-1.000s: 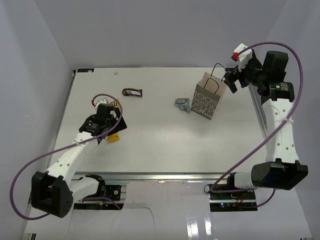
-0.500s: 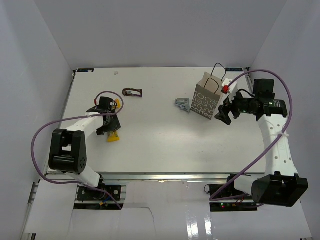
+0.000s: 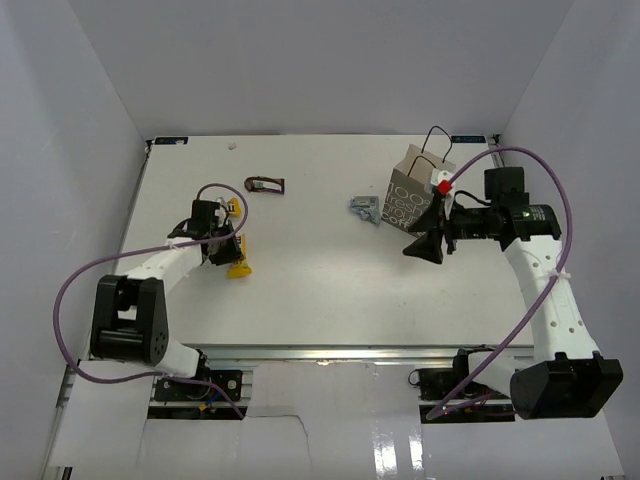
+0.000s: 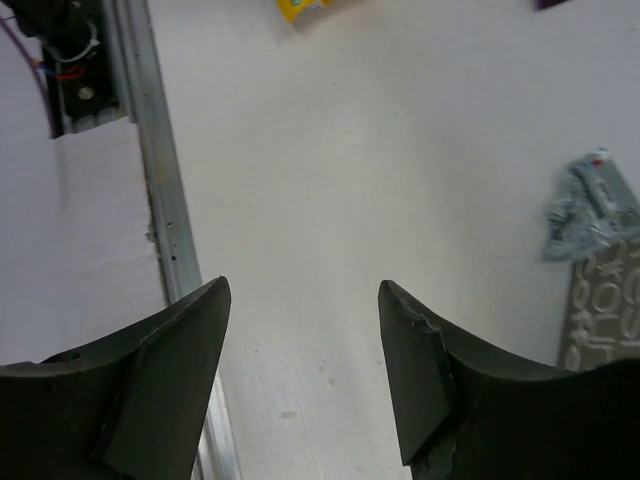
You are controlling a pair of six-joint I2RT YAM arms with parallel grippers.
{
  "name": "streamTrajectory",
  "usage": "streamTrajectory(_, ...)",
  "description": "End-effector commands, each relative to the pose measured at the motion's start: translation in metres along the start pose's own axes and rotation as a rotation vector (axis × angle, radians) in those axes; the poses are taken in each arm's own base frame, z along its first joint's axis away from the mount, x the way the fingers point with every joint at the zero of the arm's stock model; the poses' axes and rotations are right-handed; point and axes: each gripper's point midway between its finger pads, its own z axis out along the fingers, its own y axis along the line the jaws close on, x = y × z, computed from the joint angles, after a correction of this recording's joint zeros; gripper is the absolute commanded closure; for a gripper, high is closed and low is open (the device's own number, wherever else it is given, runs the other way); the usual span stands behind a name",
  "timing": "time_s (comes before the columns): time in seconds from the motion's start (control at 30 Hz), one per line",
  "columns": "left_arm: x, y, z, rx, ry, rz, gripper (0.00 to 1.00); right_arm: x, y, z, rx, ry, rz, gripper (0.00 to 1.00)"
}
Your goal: Place the snacks into the paper bag
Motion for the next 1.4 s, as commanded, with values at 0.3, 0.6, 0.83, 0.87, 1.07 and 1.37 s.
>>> streamTrajectory(0.3, 0.019, -0.18, -0.136, 0.94, -0.21, 0.215, 0.66, -0.028, 0.003, 0.091, -0.064, -0.003, 0.567, 0.2)
streamTrajectory(0.6, 0.034, -0.224, -0.157, 0.992, -0.199, 0.249, 0.66, -0.059, 0.016, 0.159, -0.144, -0.029, 0.813, 0.09)
streamTrajectory(0.83, 0.038, -0.244, -0.166, 1.023, -0.19, 0.272, 0.66, -0.053, 0.022, 0.182, -0.145, -0.013, 0.893, 0.15)
streamTrajectory(0.87, 0.039, -0.246, -0.165, 1.022, -0.188, 0.275, 0.66, -0.051, 0.02, 0.184, -0.131, -0.014, 0.902, 0.18)
streamTrajectory(1.07, 0.039, -0.253, -0.168, 1.029, -0.189, 0.28, 0.65, -0.045, 0.018, 0.19, -0.137, -0.009, 0.929, 0.56)
streamTrajectory(1.37, 0.035, -0.256, -0.171, 1.034, -0.199, 0.276, 0.45, -0.049, 0.024, 0.185, -0.171, -0.028, 0.87, 0.92)
